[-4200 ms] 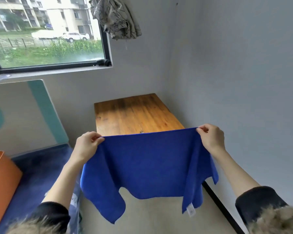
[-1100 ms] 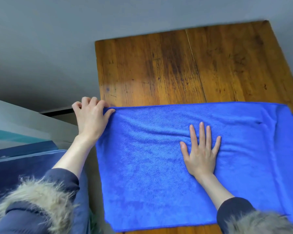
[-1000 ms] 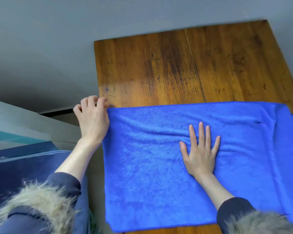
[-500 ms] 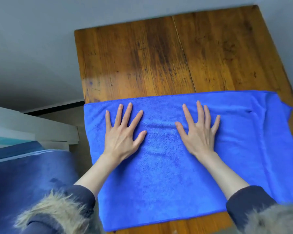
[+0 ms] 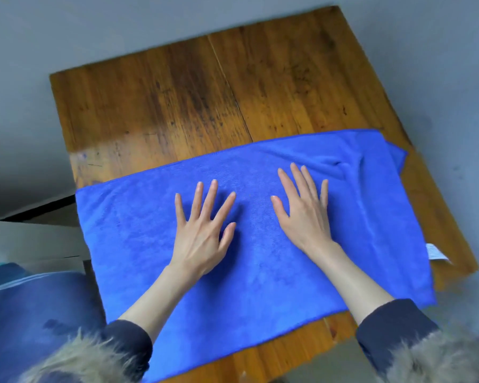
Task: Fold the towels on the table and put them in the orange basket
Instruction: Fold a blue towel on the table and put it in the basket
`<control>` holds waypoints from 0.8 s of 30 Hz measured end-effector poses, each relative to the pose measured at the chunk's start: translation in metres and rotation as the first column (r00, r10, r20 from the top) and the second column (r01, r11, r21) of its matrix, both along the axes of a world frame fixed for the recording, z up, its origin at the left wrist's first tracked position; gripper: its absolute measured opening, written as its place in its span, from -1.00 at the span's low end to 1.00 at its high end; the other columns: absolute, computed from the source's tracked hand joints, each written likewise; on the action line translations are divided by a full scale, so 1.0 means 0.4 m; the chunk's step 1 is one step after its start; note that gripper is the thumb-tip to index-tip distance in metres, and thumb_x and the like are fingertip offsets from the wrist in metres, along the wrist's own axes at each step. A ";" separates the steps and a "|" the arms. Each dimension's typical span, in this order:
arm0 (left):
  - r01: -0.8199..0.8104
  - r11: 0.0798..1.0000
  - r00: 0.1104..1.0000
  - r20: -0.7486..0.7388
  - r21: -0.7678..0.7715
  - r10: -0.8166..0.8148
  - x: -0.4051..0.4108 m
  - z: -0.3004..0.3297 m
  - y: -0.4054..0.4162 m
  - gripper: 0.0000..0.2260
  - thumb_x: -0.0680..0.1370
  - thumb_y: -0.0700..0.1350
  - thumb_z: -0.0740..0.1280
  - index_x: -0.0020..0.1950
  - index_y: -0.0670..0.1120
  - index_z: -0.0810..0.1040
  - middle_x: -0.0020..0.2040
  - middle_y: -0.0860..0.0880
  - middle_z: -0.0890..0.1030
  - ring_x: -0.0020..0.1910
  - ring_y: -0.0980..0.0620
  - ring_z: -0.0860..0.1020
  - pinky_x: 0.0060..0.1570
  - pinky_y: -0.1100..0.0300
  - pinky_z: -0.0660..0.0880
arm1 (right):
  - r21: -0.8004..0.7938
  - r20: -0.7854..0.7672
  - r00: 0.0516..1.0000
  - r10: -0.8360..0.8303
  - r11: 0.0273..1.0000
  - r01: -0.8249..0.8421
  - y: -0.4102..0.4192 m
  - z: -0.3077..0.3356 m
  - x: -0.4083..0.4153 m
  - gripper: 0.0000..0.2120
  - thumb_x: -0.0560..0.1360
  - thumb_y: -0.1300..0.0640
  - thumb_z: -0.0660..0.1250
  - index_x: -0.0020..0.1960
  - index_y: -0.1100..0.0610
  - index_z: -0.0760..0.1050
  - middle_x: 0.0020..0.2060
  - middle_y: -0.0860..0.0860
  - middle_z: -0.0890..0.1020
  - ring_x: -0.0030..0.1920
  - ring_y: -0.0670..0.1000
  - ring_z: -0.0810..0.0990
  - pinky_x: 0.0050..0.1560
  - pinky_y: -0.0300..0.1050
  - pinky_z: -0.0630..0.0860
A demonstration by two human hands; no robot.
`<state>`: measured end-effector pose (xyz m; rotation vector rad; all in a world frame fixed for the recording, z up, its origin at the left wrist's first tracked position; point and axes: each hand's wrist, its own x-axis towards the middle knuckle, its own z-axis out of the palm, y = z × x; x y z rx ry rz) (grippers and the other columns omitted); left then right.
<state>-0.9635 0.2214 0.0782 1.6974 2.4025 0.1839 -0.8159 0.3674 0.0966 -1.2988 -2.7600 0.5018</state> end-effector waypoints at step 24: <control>0.167 0.984 0.980 -0.104 -0.056 -0.172 0.369 -0.050 0.236 -0.52 0.56 0.11 0.05 0.48 0.07 0.22 0.49 -0.08 0.23 0.48 -0.15 0.16 0.40 -0.28 -0.02 | -0.046 -0.329 0.691 -0.643 0.742 0.669 0.273 0.053 0.474 -0.87 0.49 0.20 0.29 -0.01 0.25 0.43 -0.03 0.16 0.51 0.02 0.20 0.48 -0.14 -0.13 0.25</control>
